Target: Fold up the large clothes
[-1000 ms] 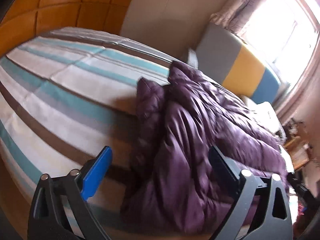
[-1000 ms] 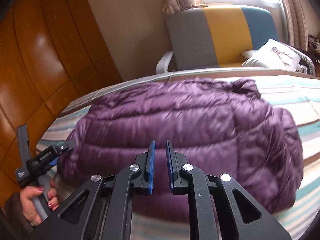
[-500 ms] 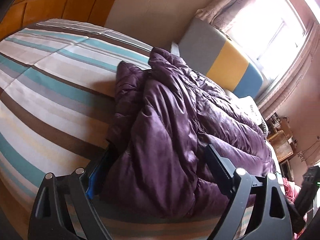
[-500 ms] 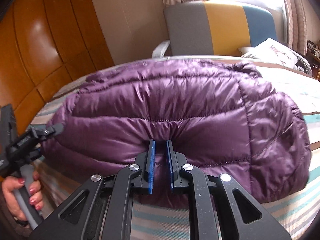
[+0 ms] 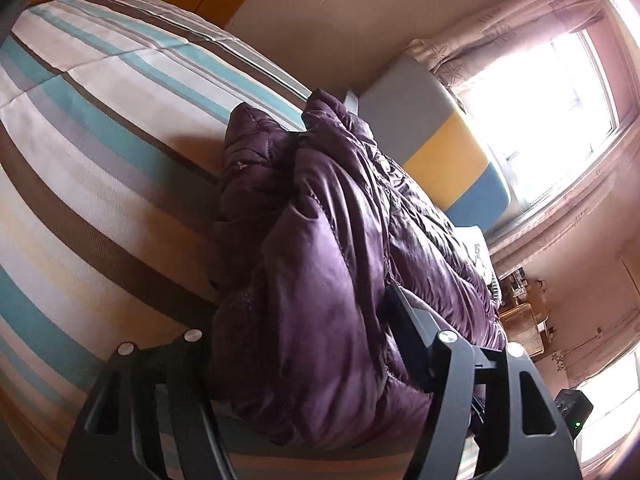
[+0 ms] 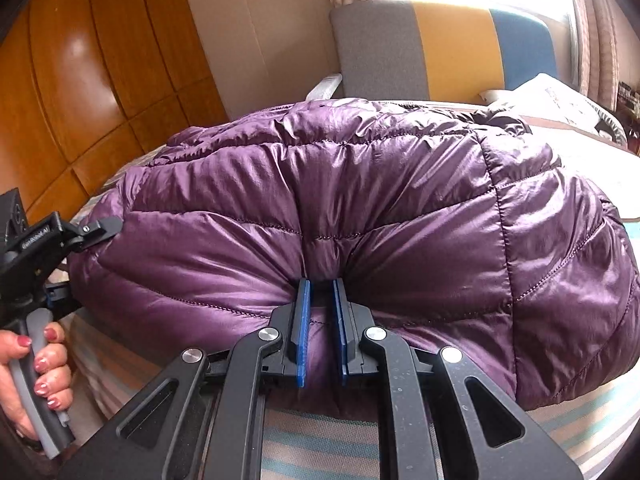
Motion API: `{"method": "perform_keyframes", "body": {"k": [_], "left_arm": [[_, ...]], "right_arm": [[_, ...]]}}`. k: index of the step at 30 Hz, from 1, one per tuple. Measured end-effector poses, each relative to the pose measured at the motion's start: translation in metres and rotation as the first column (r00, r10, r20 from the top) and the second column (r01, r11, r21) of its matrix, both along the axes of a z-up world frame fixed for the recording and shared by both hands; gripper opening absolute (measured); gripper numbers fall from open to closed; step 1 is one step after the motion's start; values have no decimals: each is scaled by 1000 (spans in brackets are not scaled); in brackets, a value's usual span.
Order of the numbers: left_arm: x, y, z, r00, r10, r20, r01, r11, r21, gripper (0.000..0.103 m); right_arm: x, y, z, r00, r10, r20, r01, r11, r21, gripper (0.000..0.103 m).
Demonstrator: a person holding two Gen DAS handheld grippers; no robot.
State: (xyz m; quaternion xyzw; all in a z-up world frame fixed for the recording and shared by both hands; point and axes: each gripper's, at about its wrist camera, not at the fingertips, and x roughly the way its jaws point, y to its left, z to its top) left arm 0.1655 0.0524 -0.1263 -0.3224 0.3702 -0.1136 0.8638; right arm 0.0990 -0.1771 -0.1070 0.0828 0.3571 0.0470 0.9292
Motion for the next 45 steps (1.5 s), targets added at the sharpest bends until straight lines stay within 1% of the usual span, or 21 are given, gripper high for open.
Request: {"method": "perform_keyframes", "body": {"k": [3,4,5,6,8,11,14,17,23,26,29,31,33,36,37,39,42,45], "left_arm": [[0,-4,1,1000,1,-7,-1,1000,21,64],[0,-4,1,1000,8,-15,-8,1000,22,61],[1,-4,1,1000,14,-24,-14,1000,18,56],[1,-5,1,999,16,-31,-16,1000,12,54],[3,-6,2,999,14,-44,-14,1000,-8,42],[3,-11,6,999,12,-34,-12,1000,0,35],[0,-11,13,1000,16,5,-16,1000,6,29],[-5,-12,22,999,29,42,-29,1000,1,27],[-16,-27,50,989,30,141,-40,996,73,24],[-22,-39,71,977,1,212,-25,994,110,24],[-27,-54,93,960,-46,277,6,990,144,24],[-32,-65,107,945,-82,316,34,988,153,24],[-34,-75,118,934,-109,341,51,983,174,24],[-36,-88,128,920,-135,367,59,975,212,24],[-37,-92,132,916,-142,374,59,973,225,24],[-37,-96,136,914,-146,378,62,972,227,24],[-37,-102,138,912,-152,381,62,969,237,24],[-38,-109,142,902,-175,394,74,963,259,24]], "right_arm": [[-1,-1,0,1000,-1,0,1,1000,8,12],[-2,-2,0,1000,-2,1,2,1000,7,12],[-3,-3,1,1000,-3,2,3,1000,6,12],[-3,-3,1,1000,-5,3,5,1000,5,12],[-4,-3,2,1000,-10,4,10,1000,3,12],[-3,-2,2,1000,-14,4,14,1000,-1,12],[-3,0,2,1000,-15,4,15,1000,-5,12],[-3,1,1,1000,-16,3,16,1000,-5,12],[-2,2,1,1000,-17,-3,17,1000,-9,12],[-1,1,1,1000,-18,-7,18,1000,0,12],[0,-2,1,1000,-19,-9,20,1000,8,12],[1,-4,1,1000,-18,-11,18,1000,18,12],[2,-8,2,1000,-14,-15,15,999,37,12],[-1,-23,10,1000,-10,-12,12,992,124,12],[-5,-31,16,1000,-19,7,18,990,143,12],[-14,-45,27,998,-52,41,47,993,113,12],[-19,-63,35,996,-84,35,81,994,80,12],[-28,-89,39,991,-128,25,127,990,54,12]]}}
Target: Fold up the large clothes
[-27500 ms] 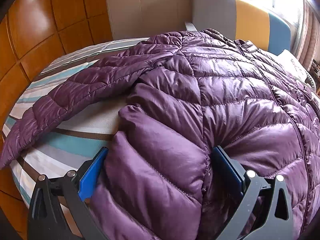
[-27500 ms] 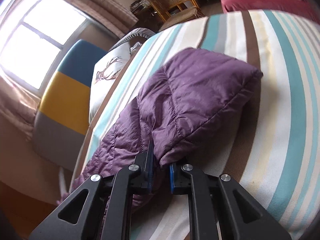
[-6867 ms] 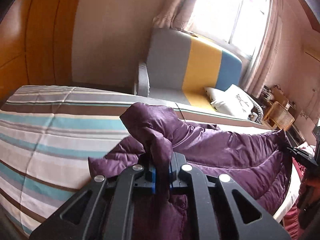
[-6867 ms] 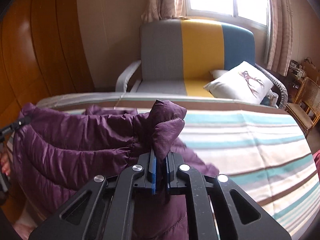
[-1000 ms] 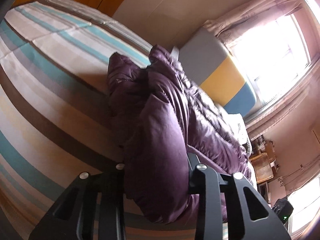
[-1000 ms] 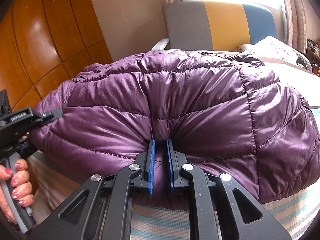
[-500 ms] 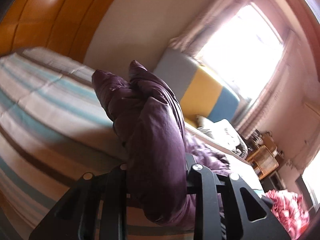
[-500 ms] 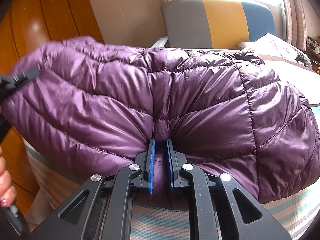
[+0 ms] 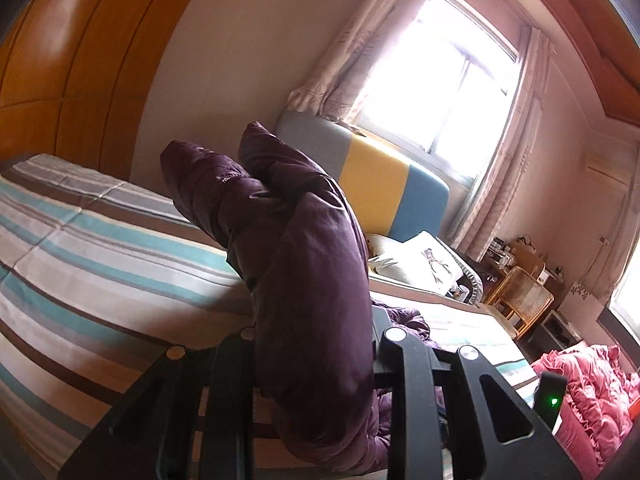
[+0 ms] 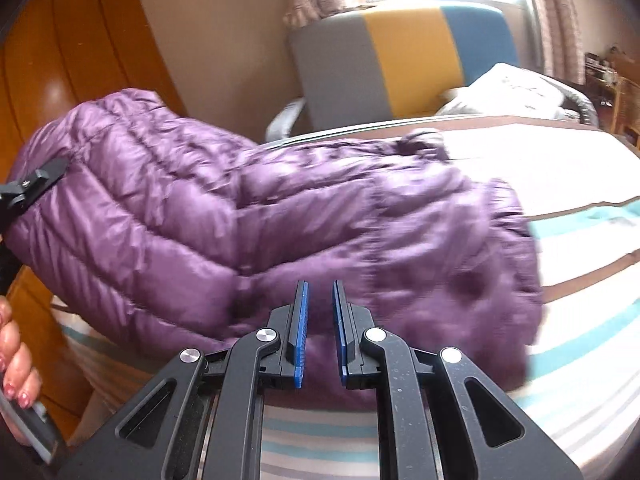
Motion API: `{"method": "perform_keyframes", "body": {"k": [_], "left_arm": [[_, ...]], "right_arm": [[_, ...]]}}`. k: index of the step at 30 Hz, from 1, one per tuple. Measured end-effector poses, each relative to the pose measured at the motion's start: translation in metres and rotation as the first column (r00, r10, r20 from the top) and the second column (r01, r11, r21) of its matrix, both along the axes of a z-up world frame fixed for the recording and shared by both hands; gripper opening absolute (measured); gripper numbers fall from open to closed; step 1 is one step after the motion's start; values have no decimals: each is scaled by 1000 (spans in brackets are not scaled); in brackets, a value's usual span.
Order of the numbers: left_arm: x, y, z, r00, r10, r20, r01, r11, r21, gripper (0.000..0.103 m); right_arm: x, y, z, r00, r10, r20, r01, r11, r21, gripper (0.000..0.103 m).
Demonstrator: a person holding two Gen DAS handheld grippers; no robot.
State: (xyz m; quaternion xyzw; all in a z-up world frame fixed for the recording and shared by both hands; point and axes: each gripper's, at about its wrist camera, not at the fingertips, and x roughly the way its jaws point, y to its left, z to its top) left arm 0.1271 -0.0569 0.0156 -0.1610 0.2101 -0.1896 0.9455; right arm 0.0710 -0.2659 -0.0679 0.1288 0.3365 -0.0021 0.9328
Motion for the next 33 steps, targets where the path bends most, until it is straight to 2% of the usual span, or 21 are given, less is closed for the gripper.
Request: {"method": "perform_keyframes", "body": {"k": [3,6,11,16,19,24,33], "left_arm": [[-2,-12,7,999,-22,28,21,999,31,24],[-4,-27,11,997,-46,55,42,997,71,24],[-9,-61,18,992,-89,91,72,981,177,25],[-15,-98,24,981,-158,110,122,952,282,27],[-16,-123,24,974,-203,102,163,937,311,27],[-16,-156,14,958,-281,61,245,909,337,28],[-22,-204,-24,931,-363,-35,344,842,416,28]], "right_arm": [[-12,-22,2,998,-59,-1,59,997,-44,12],[-22,-45,1,992,-123,0,123,992,-37,12],[-42,-86,-4,964,-267,-2,267,963,37,12],[-49,-107,-2,939,-345,1,344,935,84,12],[-54,-115,-3,920,-391,-11,391,917,76,12],[-61,-124,-4,909,-417,-20,416,903,102,12],[-70,-138,-9,896,-443,-34,443,885,142,12]]}}
